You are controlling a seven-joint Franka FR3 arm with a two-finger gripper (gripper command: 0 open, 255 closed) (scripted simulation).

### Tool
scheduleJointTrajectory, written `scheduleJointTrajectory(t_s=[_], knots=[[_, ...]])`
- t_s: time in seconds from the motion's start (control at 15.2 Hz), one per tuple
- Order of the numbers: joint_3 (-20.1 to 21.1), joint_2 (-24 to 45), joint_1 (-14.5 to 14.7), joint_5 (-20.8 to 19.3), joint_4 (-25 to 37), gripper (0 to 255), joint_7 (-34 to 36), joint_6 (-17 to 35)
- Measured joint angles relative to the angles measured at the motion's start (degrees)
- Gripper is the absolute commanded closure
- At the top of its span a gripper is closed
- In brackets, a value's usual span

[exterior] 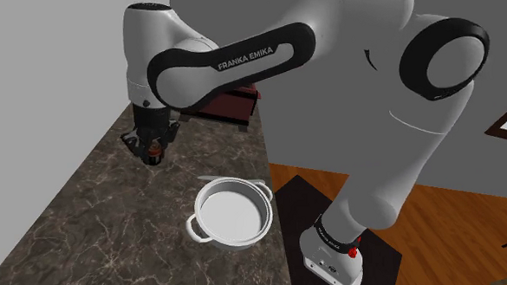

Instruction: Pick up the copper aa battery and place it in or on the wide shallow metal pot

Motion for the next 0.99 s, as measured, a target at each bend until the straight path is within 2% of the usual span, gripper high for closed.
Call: scheduleJointTrajectory(t_s=[0.2,0.46,0.99], knots=[[0.27,-7.5,-0.6,3.95,-8.27,255,-2.21,1.65],[-0.25,-16.96,-0.02,9.09,-18.08,255,-5.42,2.84],[-2.74,-37.34,5.41,17.88,-35.91,255,-9.74,0.79]])
